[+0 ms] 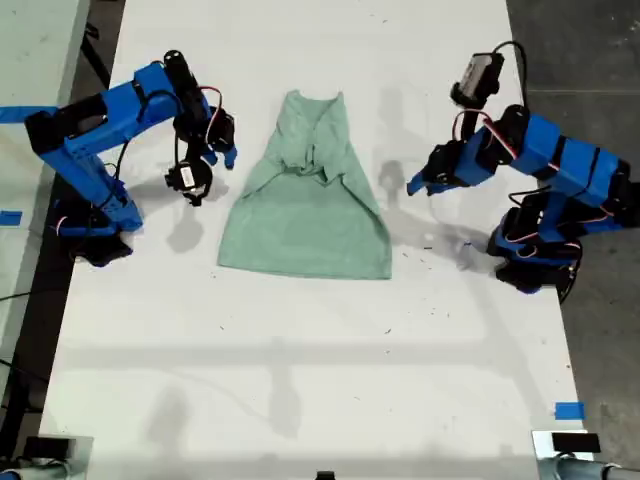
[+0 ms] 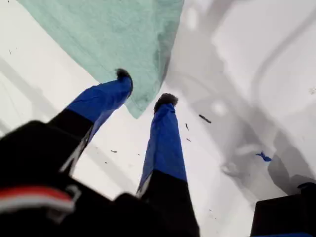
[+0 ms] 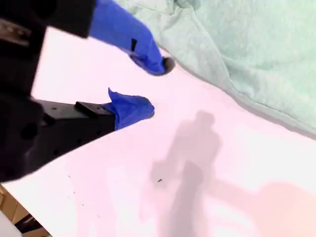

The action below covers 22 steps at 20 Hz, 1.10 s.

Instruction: Fold tshirt

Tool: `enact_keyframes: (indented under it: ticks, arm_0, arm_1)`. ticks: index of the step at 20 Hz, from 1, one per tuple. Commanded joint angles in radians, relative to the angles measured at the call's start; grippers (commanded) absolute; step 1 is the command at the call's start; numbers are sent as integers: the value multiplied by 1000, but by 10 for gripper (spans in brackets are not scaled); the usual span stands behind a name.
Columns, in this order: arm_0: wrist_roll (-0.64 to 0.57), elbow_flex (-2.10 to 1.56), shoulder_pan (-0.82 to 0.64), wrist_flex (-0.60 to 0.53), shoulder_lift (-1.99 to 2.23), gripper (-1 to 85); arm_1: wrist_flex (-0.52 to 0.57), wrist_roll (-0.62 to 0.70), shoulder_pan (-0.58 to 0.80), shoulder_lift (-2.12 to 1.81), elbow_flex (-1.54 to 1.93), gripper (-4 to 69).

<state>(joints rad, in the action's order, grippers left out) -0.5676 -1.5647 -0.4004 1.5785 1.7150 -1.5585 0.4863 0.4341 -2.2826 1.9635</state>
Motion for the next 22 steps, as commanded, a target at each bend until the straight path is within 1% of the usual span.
enact_keyframes:
  ticks: [1, 3, 4, 7, 12, 15, 17, 18, 20, 22]
  arm_0:
    - [57, -161, 69, -61, 213, 221]
    - [89, -258, 94, -95, 293, 226]
    - [101, -291, 110, -118, 318, 223]
    - [144, -327, 160, -149, 311, 220]
    - [173, -347, 202, -183, 287, 206]
    - [184, -348, 212, -186, 287, 201]
    - [187, -351, 213, -190, 287, 194]
    - [189, -351, 213, -192, 287, 190]
    - [192, -351, 213, -193, 288, 186]
    - [193, -351, 215, -192, 290, 182]
  arm_1:
    - [37, -9, -78, -6, 2, 226]
    - [92, -14, -140, 75, 35, 316]
    - [135, -17, -170, 132, 58, 331]
    - [273, -34, -213, 275, 124, 331]
    - [466, -44, -212, 373, 255, 314]
    - [572, -75, -212, 445, 313, 244]
    - [629, -81, -210, 540, 308, 180]
    - [620, -77, -213, 600, 267, 140]
    - [577, -67, -213, 681, 195, -14]
    - [563, -77, -213, 696, 178, -14]
